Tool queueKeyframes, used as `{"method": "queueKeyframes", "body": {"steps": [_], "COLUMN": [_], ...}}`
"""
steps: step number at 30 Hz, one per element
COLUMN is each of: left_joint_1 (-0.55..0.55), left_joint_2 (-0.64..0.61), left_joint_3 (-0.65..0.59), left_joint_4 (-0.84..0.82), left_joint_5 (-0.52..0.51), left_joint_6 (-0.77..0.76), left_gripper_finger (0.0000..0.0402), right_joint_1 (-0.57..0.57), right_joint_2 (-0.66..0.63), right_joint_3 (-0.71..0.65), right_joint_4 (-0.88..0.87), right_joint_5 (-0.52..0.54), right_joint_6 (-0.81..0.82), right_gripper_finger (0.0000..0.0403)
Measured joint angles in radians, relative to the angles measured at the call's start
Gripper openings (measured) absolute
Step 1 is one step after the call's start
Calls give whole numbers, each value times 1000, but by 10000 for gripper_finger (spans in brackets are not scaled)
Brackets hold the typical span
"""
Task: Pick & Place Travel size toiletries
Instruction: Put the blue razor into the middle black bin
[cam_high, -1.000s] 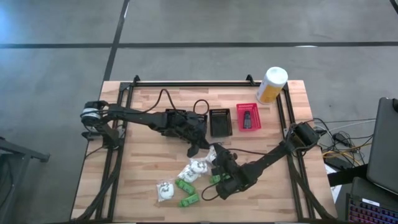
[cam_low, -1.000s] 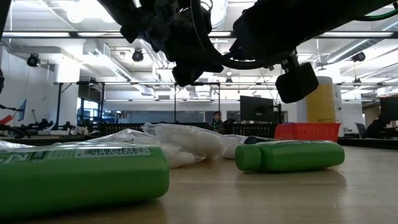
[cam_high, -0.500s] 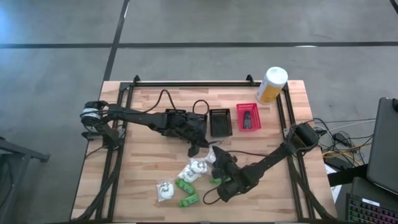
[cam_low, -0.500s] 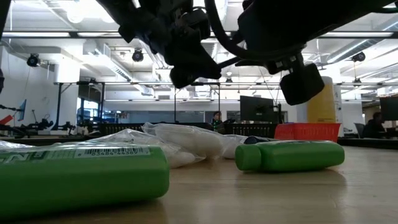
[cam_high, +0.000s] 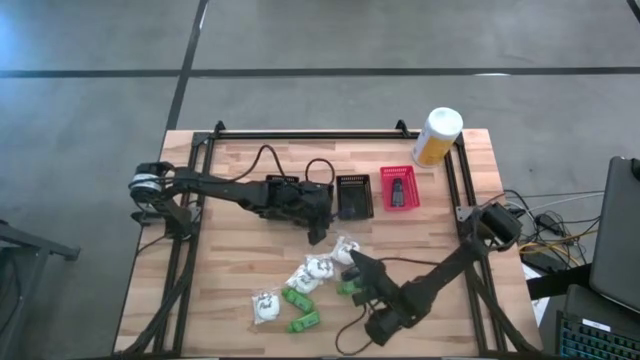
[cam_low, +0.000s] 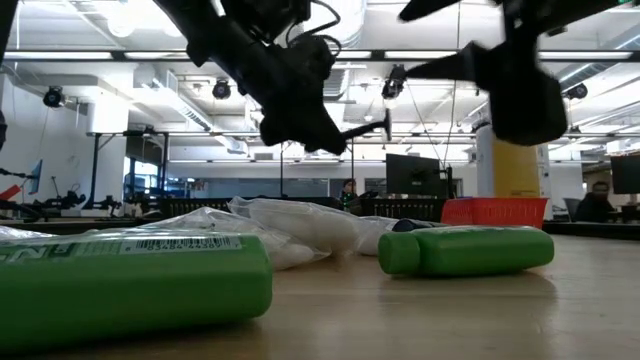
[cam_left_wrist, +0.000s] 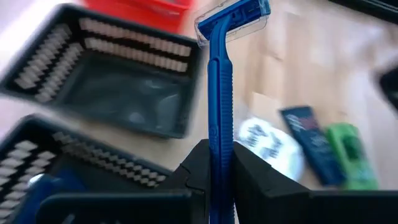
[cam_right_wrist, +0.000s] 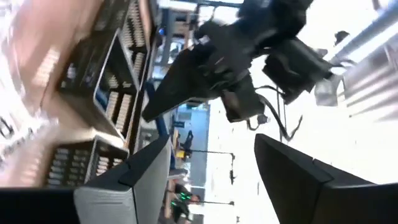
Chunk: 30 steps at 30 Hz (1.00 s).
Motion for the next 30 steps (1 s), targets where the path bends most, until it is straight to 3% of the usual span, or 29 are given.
{"method": "queueKeyframes", "body": {"steps": [6, 12, 21, 30], "left_joint_1": [3, 23, 105, 120], "left_joint_2": [-58, -167, -210, -207], "left_joint_3": [-60, -216, -434, -440], "left_joint_4": [13, 97, 352, 381], "left_joint_5": [-112, -145, -149, -173], "left_joint_6": [-110, -255, -472, -498], "left_gripper_finger": [39, 39, 39, 39], "right_joint_1": [30, 27, 25, 21], "right_joint_2": [0, 0, 0, 0], "right_joint_3": [0, -4, -4, -4], "right_joint_4": [-6, -9, -1, 2], "right_joint_5": [13, 15, 16, 16], "right_joint_6": [238, 385, 431, 433], "right_gripper_finger": [242, 241, 221, 231]}}
